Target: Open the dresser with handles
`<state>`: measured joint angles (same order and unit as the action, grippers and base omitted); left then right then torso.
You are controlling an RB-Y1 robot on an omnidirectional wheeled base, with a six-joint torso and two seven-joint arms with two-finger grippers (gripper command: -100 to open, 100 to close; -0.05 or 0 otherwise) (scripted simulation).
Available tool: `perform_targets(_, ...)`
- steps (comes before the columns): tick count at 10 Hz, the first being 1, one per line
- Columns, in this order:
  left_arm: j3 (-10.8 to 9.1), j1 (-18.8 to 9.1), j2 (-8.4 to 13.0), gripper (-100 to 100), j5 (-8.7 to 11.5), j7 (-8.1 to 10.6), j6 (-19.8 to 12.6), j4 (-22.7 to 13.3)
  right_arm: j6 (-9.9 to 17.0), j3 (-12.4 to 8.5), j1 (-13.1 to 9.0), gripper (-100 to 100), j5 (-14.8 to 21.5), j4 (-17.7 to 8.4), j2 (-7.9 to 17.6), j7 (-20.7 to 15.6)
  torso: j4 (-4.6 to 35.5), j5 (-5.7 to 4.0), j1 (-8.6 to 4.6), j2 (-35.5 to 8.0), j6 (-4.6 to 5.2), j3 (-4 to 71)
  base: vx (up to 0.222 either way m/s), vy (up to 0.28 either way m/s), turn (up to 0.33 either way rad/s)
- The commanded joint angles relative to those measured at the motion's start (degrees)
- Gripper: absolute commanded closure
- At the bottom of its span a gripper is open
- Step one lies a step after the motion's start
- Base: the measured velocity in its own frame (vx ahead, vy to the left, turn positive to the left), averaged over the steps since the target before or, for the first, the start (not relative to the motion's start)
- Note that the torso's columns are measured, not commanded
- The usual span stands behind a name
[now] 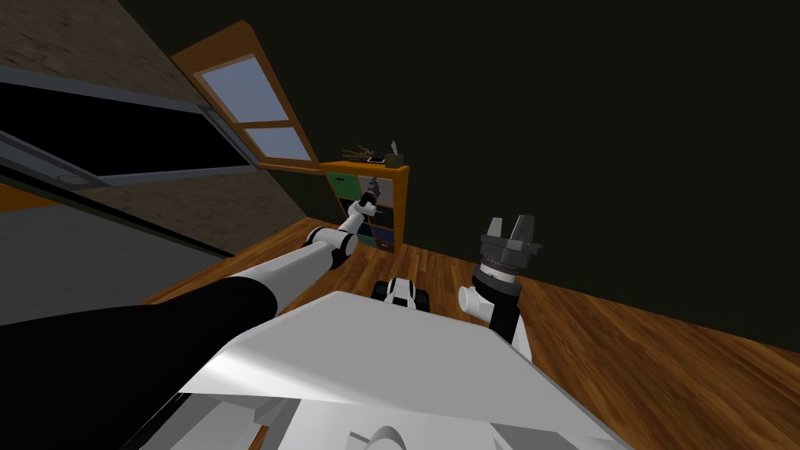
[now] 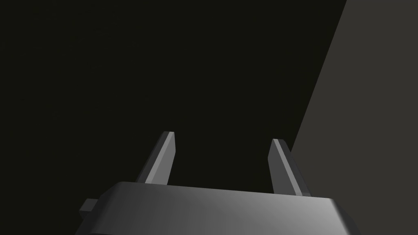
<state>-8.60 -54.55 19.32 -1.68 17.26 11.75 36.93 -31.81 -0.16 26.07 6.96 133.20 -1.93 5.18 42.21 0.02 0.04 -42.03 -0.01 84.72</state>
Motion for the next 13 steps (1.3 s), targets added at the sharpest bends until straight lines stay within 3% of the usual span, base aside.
perform_targets(1,1.31,2.8,-1.4,100,0.5,-1.27,-2.8,2.6,0.0,0.0,0.0,0,0.0,0.0,0.0,0.0,0.0,-0.01,-0.02,-0.1,0.01,0.0,0.124,0.004,0.037)
perform_targets(4,1.31,7.5,-1.4,100,0.5,-1.27,-3.2,9.9,0.0,0.0,0.0,0,0.0,0.0,0.0,0.0,-0.6,0.24,0.31,0.6,0.08,0.5,0.078,0.011,0.007)
perform_targets(5,2.71,9.5,-2.8,100,1.0,-2.47,-6.0,12.1,0.0,0.0,0.0,0,0.0,0.0,0.0,0.0,-0.5,0.23,0.33,0.5,0.05,0.4,0.113,0.010,0.057)
perform_targets(9,2.71,15.3,-2.8,100,1.0,-2.47,-6.1,20.6,0.0,0.0,0.0,0,0.0,0.0,0.0,0.0,-0.8,0.26,0.26,0.9,0.09,0.7,0.049,0.013,-0.002)
perform_targets(10,4.11,16.8,-4.1,100,1.4,-3.68,-8.9,23.4,0.0,0.0,0.0,0,0.0,0.0,0.0,0.0,-0.8,0.29,0.29,0.8,0.04,0.5,0.091,0.029,0.059)
perform_targets(12,4.11,20.4,-4.1,100,1.4,-3.68,-9.1,29.9,0.0,0.0,0.0,0,0.0,0.0,0.0,0.0,-0.9,0.28,0.23,1.0,0.19,0.7,0.101,0.009,0.014)
perform_targets(13,4.11,21.9,-4.1,100,1.4,-3.68,-9.1,31.3,0.0,0.0,0.0,0,0.0,0.0,0.0,0.0,-0.9,0.23,0.16,1.1,0.24,0.8,0.029,0.000,-0.005)
